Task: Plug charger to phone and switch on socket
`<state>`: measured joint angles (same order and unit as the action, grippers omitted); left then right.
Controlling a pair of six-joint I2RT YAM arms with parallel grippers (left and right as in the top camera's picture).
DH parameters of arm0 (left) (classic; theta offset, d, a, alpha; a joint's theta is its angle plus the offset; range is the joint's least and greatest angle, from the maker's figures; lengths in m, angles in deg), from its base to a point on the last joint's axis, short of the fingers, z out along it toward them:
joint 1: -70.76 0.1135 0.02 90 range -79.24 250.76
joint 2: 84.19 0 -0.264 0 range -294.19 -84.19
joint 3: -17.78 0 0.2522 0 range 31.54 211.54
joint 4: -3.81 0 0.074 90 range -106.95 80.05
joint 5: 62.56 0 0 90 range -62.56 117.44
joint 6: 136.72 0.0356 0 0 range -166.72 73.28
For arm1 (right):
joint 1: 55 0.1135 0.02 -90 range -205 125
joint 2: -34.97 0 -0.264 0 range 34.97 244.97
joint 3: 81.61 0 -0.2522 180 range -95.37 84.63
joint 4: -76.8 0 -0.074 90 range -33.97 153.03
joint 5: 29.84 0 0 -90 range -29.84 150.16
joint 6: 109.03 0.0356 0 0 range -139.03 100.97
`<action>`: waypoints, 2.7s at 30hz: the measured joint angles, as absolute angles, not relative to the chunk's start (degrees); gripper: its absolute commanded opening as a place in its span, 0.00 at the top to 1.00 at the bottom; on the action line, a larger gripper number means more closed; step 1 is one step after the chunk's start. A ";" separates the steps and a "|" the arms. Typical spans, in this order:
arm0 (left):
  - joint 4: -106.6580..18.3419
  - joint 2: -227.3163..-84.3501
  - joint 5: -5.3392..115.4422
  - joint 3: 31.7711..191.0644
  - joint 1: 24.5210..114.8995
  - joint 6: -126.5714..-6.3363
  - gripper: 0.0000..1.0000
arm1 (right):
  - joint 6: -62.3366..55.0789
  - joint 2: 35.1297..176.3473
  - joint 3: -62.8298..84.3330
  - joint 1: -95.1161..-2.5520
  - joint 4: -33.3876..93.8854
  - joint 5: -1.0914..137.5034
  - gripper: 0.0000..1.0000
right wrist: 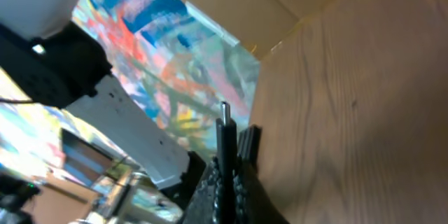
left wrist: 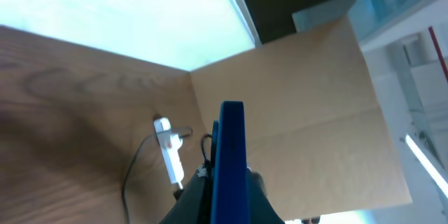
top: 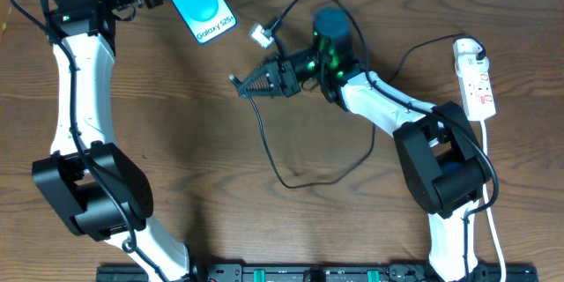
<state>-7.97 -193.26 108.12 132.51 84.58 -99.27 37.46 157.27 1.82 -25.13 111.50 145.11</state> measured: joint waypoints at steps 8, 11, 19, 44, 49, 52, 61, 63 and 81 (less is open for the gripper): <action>1.80 -193.26 106.55 132.51 84.58 -108.91 0.93 | 61.40 157.27 1.82 -25.74 132.44 141.37 0.99; 2.56 -193.26 106.57 132.51 84.58 -111.42 0.92 | 66.44 157.27 1.82 -25.98 134.91 139.73 0.99; 2.47 -193.26 107.03 132.51 84.58 -113.63 0.92 | 73.29 157.27 1.82 -26.64 137.18 136.28 0.99; 1.99 -193.26 110.87 132.51 83.08 -111.47 0.93 | 76.72 157.29 1.82 -26.57 144.94 135.27 0.99; 2.04 -193.26 111.40 132.14 83.03 -110.57 0.92 | 76.72 157.29 1.82 -26.44 144.94 136.15 0.99; 1.99 -193.26 111.40 130.96 83.03 -109.68 0.93 | 76.72 157.29 1.82 -26.27 144.94 136.54 0.99; 0.51 -193.29 111.31 128.38 83.03 -109.22 0.93 | 76.52 157.29 1.82 -26.24 144.44 137.15 0.98; 0.46 -193.29 111.35 128.38 83.03 -109.24 0.92 | 76.17 157.29 1.82 -26.24 143.24 137.35 0.99; 0.29 -193.29 112.56 128.38 83.03 -106.88 0.93 | 74.16 157.29 1.82 -25.44 139.30 138.18 0.99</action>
<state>0.29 -193.29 112.56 128.38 83.03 -106.88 74.16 157.29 1.82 -25.44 139.30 138.18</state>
